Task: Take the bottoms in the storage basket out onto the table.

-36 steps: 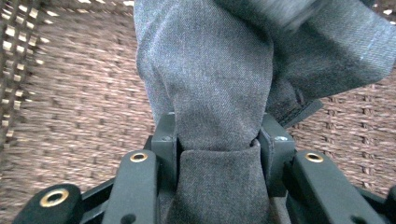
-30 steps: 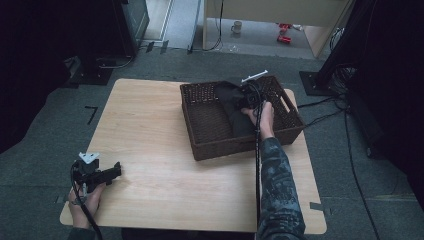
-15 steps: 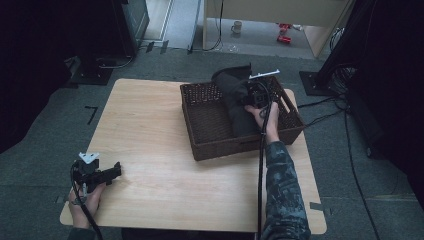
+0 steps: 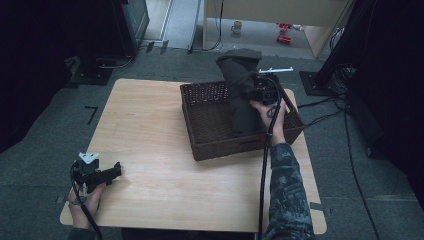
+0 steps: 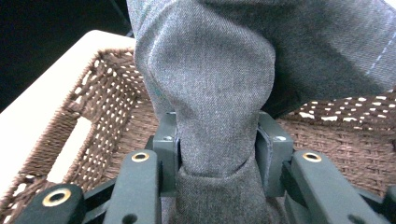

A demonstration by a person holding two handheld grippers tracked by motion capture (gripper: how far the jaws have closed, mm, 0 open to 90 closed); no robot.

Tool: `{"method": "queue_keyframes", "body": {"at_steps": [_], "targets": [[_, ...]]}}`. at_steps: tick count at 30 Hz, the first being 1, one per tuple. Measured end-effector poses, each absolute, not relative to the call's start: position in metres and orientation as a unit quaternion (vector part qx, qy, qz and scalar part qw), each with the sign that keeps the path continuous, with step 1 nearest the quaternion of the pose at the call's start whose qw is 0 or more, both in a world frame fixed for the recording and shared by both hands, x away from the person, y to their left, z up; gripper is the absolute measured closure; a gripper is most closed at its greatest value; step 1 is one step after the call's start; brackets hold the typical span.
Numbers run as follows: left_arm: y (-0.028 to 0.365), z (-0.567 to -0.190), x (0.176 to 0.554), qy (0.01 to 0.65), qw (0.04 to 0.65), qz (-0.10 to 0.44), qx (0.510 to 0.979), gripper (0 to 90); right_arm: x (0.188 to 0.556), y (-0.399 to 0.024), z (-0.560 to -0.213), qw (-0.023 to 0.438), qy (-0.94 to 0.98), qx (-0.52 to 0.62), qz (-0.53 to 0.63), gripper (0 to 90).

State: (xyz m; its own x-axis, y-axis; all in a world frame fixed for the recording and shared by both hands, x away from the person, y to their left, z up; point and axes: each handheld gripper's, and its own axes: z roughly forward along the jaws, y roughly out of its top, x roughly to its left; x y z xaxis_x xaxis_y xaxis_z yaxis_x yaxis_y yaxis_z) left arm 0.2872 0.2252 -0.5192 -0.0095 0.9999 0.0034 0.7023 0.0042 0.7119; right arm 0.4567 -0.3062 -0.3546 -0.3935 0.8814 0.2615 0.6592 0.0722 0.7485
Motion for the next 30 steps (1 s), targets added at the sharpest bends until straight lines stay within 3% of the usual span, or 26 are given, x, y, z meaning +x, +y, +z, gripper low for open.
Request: {"method": "queue_keyframes", "body": {"at_steps": [30], "targets": [[0.225, -0.519, 0.287, 0.656, 0.271, 0.274, 0.649, 1.1, 0.433, -0.312, -0.289, 0.183, 0.709, 0.506, 0.456, 59.8]]}}
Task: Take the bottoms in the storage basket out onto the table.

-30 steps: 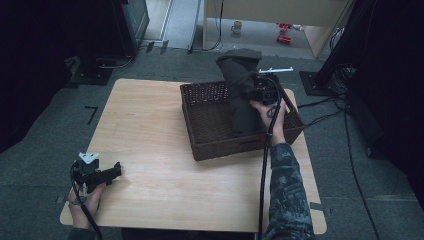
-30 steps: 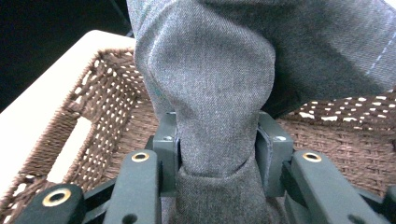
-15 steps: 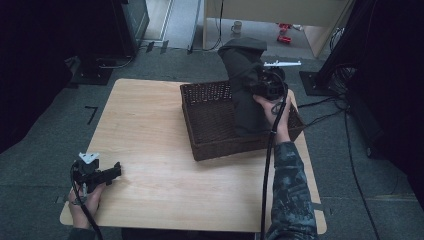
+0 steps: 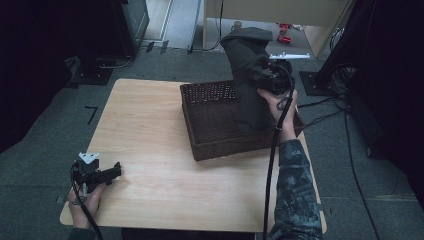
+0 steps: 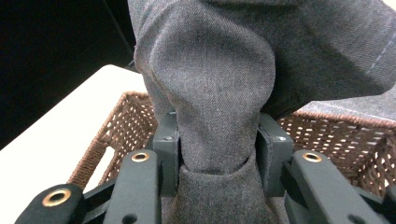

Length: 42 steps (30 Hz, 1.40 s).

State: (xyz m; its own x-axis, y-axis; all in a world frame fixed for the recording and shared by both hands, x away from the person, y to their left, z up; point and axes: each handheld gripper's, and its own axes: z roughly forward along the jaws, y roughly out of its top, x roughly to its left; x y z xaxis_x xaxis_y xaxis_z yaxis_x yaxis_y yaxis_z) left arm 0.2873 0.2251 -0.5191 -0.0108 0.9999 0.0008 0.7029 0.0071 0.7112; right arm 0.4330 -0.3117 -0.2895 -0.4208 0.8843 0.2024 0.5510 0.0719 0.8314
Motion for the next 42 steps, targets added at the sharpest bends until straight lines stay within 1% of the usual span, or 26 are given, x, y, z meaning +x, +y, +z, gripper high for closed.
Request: {"method": "queue_keyframes", "body": {"at_steps": [13, 30, 42], "targets": [[0.225, -0.519, 0.287, 0.656, 0.270, 0.275, 0.649, 1.1, 0.419, -0.318, -0.261, 0.201, 0.704, 0.507, 0.455, 59.7], [0.225, -0.519, 0.287, 0.656, 0.271, 0.275, 0.649, 1.1, 0.386, -0.333, -0.258, 0.200, 0.705, 0.514, 0.446, 59.6], [0.225, -0.519, 0.287, 0.656, 0.270, 0.275, 0.650, 1.1, 0.356, -0.348, -0.260, 0.199, 0.703, 0.511, 0.453, 59.6]]}}
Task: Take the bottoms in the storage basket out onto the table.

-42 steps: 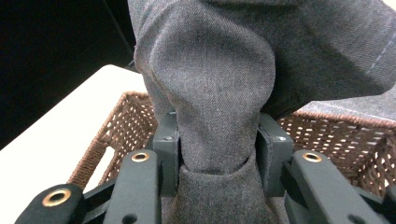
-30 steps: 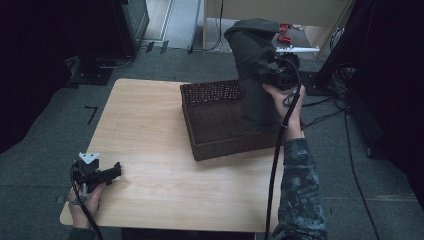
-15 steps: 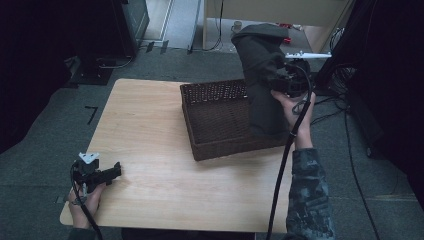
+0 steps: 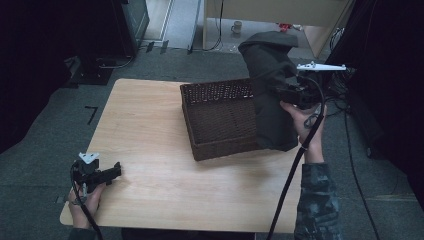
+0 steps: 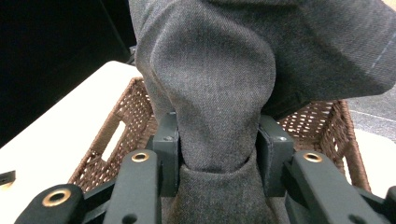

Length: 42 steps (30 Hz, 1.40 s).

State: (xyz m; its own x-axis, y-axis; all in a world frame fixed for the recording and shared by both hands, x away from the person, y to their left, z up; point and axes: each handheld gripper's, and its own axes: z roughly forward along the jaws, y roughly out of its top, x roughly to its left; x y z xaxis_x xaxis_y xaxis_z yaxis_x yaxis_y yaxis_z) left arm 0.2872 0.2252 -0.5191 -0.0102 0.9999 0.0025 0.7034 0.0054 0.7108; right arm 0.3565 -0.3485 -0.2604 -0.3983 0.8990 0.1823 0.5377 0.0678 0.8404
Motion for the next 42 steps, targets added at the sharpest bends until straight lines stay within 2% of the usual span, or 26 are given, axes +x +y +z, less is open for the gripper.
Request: {"method": "queue_keyframes", "body": {"at_steps": [20, 42], "targets": [[0.225, -0.519, 0.287, 0.656, 0.270, 0.274, 0.650, 1.1, 0.305, -0.373, -0.274, 0.198, 0.708, 0.512, 0.444, 59.5], [0.225, -0.519, 0.287, 0.655, 0.270, 0.274, 0.650, 1.1, 0.262, -0.385, -0.327, 0.166, 0.724, 0.520, 0.421, 59.4]]}}
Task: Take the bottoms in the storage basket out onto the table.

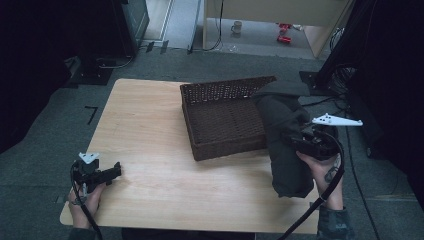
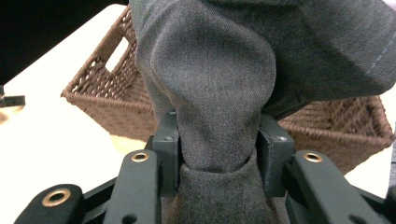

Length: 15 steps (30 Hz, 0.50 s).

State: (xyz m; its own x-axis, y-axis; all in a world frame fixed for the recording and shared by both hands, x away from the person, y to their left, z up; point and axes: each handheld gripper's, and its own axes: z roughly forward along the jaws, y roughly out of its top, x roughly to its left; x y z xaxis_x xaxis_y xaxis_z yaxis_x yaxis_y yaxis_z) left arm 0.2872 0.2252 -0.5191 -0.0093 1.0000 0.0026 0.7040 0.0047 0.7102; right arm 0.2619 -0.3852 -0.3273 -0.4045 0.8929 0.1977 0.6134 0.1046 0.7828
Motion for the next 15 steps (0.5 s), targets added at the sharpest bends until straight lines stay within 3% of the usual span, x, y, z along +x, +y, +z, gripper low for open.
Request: {"method": "queue_keyframes", "body": {"at_steps": [15], "targets": [[0.225, -0.519, 0.287, 0.656, 0.271, 0.275, 0.649, 1.1, 0.248, -0.376, -0.373, 0.109, 0.764, 0.494, 0.401, 59.4]]}}
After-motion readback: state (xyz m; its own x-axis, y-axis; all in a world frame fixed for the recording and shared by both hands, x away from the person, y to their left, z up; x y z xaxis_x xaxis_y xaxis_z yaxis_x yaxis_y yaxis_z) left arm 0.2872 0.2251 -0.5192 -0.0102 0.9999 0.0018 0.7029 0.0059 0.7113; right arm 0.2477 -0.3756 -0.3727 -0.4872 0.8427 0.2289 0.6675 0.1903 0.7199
